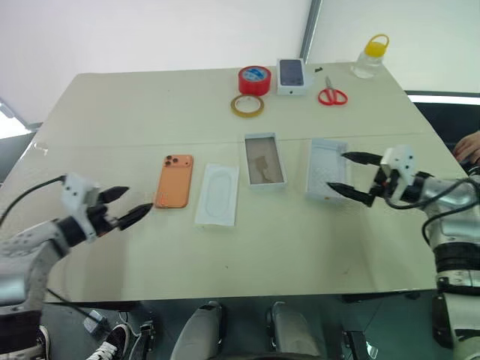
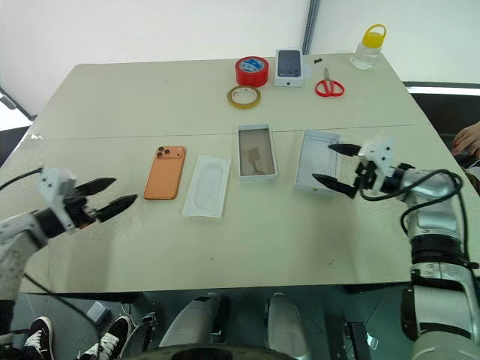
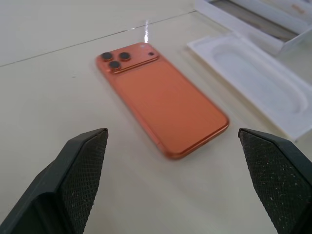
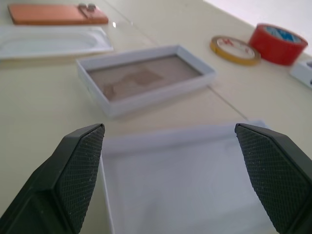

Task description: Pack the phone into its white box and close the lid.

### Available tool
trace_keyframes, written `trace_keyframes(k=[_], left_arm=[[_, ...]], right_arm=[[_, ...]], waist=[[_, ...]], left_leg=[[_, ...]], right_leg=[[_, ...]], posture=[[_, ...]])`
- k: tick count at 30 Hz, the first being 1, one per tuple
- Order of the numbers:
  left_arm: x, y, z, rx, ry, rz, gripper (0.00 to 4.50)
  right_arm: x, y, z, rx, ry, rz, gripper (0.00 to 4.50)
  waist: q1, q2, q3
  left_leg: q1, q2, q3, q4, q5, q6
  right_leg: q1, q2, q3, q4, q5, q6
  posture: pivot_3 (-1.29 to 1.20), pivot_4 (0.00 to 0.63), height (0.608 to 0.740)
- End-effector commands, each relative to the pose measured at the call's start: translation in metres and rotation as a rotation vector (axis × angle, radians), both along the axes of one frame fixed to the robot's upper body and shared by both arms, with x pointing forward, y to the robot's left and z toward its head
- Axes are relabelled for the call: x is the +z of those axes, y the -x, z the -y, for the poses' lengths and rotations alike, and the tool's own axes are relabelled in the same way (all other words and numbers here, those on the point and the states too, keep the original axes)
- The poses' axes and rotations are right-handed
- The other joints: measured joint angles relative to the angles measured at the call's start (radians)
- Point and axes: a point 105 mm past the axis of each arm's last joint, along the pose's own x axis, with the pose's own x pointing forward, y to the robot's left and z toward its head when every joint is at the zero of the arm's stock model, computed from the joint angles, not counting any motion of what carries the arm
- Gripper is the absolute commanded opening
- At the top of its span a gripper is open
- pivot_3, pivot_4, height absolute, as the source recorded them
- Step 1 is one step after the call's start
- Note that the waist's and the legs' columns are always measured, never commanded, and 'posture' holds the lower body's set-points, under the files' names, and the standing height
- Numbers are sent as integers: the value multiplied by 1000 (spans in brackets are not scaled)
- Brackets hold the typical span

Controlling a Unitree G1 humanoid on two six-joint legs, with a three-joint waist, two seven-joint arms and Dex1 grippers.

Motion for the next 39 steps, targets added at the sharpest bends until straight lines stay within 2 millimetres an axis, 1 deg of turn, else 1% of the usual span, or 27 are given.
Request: trace_keyframes(k=[1, 3, 4, 5, 6, 7, 8, 10, 12, 14, 18, 19, 23, 26, 32, 35, 37, 38, 39], left_arm=[[3, -4, 23, 4, -1, -31, 4500], [0, -5, 41, -42, 68, -91, 4500], [0, -6, 47, -53, 86, -105, 4500], [1, -7, 50, -54, 92, -110, 4500], [-1, -9, 57, -63, 144, -151, 4500], [1, -10, 69, -97, 227, -186, 4500], [2, -14, 78, -90, 278, -213, 4500], [1, -17, 88, -92, 287, -245, 4500], [-1, -18, 91, -72, 319, -284, 4500], [2, -20, 96, -70, 331, -270, 4500], [-2, -26, 103, -40, 413, -316, 4500], [-4, -28, 102, -17, 400, -321, 4500], [-10, -28, 105, -24, 432, -398, 4500], [-14, -32, 104, 4, 423, -436, 4500], [-16, -32, 106, 6, 510, -507, 4500], [-18, -30, 115, -24, 528, -537, 4500], [-18, -33, 119, -18, 566, -552, 3991], [-19, -34, 120, -8, 583, -560, 3654], [-20, -33, 120, -12, 576, -570, 3169]], right_arm=[[21, -2, -27, 25, -18, 86, 4467], [22, -3, -45, 59, -11, 58, 4467], [22, -3, -50, 66, -7, 47, 4467], [23, -3, -52, 66, -5, 37, 4467], [26, -5, -55, 70, -14, 38, 4467], [30, -7, -56, 73, -10, 55, 4467], [31, -7, -57, 82, -12, 52, 4467], [30, -7, -57, 84, -7, 49, 4467], [28, -8, -54, 75, -10, 43, 4467], [26, -7, -53, 72, -7, 44, 4467], [23, -7, -55, 78, -5, 43, 4467], [23, -7, -55, 76, -4, 45, 4467], [23, -9, -53, 66, -4, 52, 4467], [23, -9, -52, 64, 3, 57, 4467], [24, -9, -49, 52, 7, 68, 4467], [23, -9, -50, 53, 6, 70, 4467], [22, -9, -52, 57, 5, 72, 4500], [22, -9, -53, 57, 4, 73, 4500], [22, -9, -53, 56, 6, 75, 4500]], waist=[[-1, 0, 0], [0, 0, 0], [1, 0, 0], [2, 0, 0], [2, 0, 0], [3, 0, 0], [4, 0, 0], [5, -1, 0], [2, -2, 0], [-2, -2, 0], [3, -2, 0], [3, -2, 0], [1, -2, 0], [3, -2, 0], [2, -2, 0], [2, -2, 0], [3, -2, 0], [3, -3, 1], [4, -3, 1]], left_leg=[[0, 0, 0, 0, 0, 0], [0, 0, 0, 0, 0, -1], [0, 0, 0, 0, 0, -1], [0, 0, 0, 0, 0, -1], [0, 0, 0, 0, 0, -1], [0, 0, 0, 1, 0, -1], [0, 0, 0, 2, 0, -1], [0, 0, -2, 6, 0, 0], [0, 0, -3, 9, 0, 0], [0, 0, -3, 9, 0, 0], [0, 0, -3, 10, 0, 0], [0, 0, -3, 10, 0, 0], [0, 0, -3, 11, 0, 0], [0, 0, -3, 11, 0, -1], [0, 0, -3, 11, 1, -1], [0, 0, -3, 11, 1, -1], [0, 0, -3, 11, 2, -4], [0, 0, -3, 11, 3, -5], [0, 0, -3, 11, 3, -6]], right_leg=[[0, 0, 0, 0, 0, 0], [-1, 0, 0, 0, 0, 0], [-1, 0, 0, 0, 0, 0], [-1, 0, 0, 0, 0, 0], [0, 1, 0, 0, 0, 0], [0, 1, 0, 0, 0, 0], [0, 1, 0, 1, 0, 0], [2, 1, -2, 1, 0, 0], [5, 1, -3, 1, 0, 0], [4, 2, -3, 1, 0, 0], [4, 2, -3, 2, 0, 0], [5, 2, -3, 2, 0, 0], [5, 2, -3, 2, 1, 0], [5, 3, -3, 2, 1, 0], [5, 3, -3, 2, 1, 0], [5, 3, -3, 3, 1, 0], [5, 3, -3, 3, 1, 0], [5, 3, -3, 2, 1, 0], [5, 3, -3, 2, 1, 0]], posture=[[0, 150, 740], [0, 150, 740], [0, 150, 740], [0, 150, 740], [0, 150, 740], [0, 150, 740], [0, 150, 740], [0, 150, 740], [0, 150, 740], [0, 150, 740], [0, 150, 740], [0, 150, 740], [0, 150, 740], [0, 150, 740], [0, 150, 740], [0, 150, 740], [0, 150, 740], [0, 150, 740], [0, 150, 740]])
